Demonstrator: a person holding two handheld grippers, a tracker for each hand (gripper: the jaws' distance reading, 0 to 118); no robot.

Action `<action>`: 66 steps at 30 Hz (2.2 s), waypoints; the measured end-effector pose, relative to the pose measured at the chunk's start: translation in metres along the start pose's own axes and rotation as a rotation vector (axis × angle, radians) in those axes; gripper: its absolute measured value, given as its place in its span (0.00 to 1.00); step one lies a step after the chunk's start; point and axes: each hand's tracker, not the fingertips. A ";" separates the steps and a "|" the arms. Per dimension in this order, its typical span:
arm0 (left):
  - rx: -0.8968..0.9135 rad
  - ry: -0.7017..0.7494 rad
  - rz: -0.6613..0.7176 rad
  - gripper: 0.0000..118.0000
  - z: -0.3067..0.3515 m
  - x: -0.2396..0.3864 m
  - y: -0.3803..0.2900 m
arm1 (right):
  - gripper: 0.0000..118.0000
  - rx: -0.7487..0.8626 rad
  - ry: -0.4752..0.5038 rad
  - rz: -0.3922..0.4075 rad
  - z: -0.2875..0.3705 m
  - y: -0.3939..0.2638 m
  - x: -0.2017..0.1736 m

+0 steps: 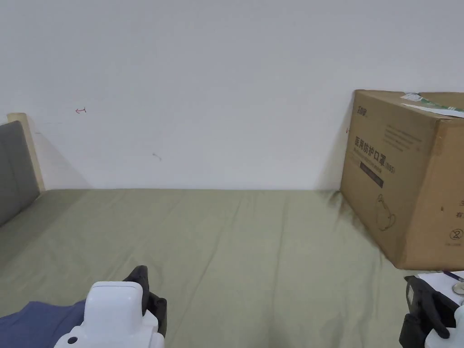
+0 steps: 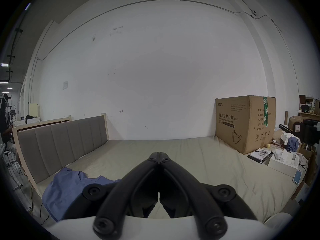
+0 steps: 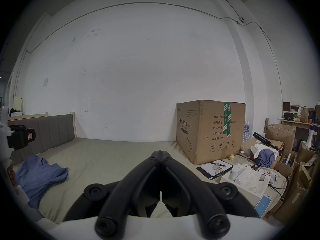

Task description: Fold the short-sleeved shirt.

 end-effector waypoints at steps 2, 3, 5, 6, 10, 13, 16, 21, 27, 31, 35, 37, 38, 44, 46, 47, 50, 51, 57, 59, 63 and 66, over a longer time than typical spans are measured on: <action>-0.004 0.004 0.005 0.00 0.001 -0.004 0.001 | 0.00 -0.001 0.001 -0.002 -0.001 0.000 -0.003; -0.013 0.012 0.008 0.00 0.003 -0.007 0.001 | 0.00 -0.006 0.005 -0.002 -0.003 0.000 -0.007; -0.022 0.029 0.011 0.00 0.012 -0.019 0.003 | 0.00 -0.013 0.031 -0.011 -0.008 -0.001 -0.018; -0.022 0.039 0.008 0.00 0.017 -0.026 0.003 | 0.00 -0.014 0.054 -0.022 -0.011 -0.002 -0.027; -0.012 0.193 -0.062 0.00 0.048 -0.076 0.002 | 0.00 -0.022 0.197 -0.041 -0.021 -0.004 -0.082; -0.021 0.336 -0.075 0.00 0.073 -0.119 -0.001 | 0.00 -0.013 0.353 -0.047 -0.019 -0.003 -0.131; -0.024 0.435 -0.075 0.00 0.096 -0.151 -0.005 | 0.00 -0.001 0.466 -0.030 -0.015 0.000 -0.171; -0.042 0.489 -0.041 0.00 0.106 -0.178 -0.014 | 0.00 -0.040 0.543 -0.062 -0.019 0.005 -0.199; -0.064 0.475 0.090 0.00 0.036 -0.242 -0.003 | 0.00 -0.124 0.534 -0.077 -0.031 0.010 -0.177; -0.530 0.342 0.101 0.00 -0.082 -0.316 -0.027 | 0.00 -0.202 0.494 -0.036 -0.047 0.004 -0.162; -0.937 0.145 0.381 0.48 -0.172 -0.379 -0.101 | 0.00 -0.313 0.475 -0.028 -0.067 -0.018 -0.154; -1.026 0.196 0.384 1.00 -0.198 -0.391 -0.136 | 0.00 -0.358 0.464 -0.018 -0.076 -0.030 -0.153; -1.067 0.232 0.361 0.99 -0.208 -0.390 -0.156 | 0.00 -0.381 0.457 -0.013 -0.080 -0.035 -0.153; -1.204 0.315 0.209 0.98 -0.250 -0.388 -0.217 | 0.00 -0.484 0.441 -0.013 -0.101 -0.062 -0.153; -1.312 0.279 0.288 0.98 -0.256 -0.399 -0.239 | 0.00 -0.500 0.441 -0.013 -0.104 -0.066 -0.155; -1.272 0.282 0.325 1.00 -0.256 -0.403 -0.239 | 0.00 -0.505 0.444 -0.016 -0.106 -0.069 -0.155; -1.242 0.268 0.309 1.00 -0.249 -0.405 -0.237 | 0.00 -0.507 0.452 -0.032 -0.107 -0.074 -0.157; -1.234 0.269 0.306 1.00 -0.247 -0.403 -0.234 | 0.00 -0.510 0.455 -0.040 -0.106 -0.075 -0.160; -1.171 0.319 0.286 0.66 -0.233 -0.386 -0.214 | 0.00 -0.538 0.485 -0.087 -0.097 -0.068 -0.162; -1.103 0.305 0.255 0.10 -0.225 -0.381 -0.200 | 0.00 -0.505 0.491 -0.073 -0.088 -0.057 -0.158; -1.109 0.294 0.202 0.00 -0.202 -0.366 -0.180 | 0.00 -0.448 0.489 -0.077 -0.071 -0.036 -0.143; -0.977 0.280 0.218 0.00 -0.181 -0.368 -0.121 | 0.00 -0.415 0.489 -0.092 -0.059 -0.023 -0.130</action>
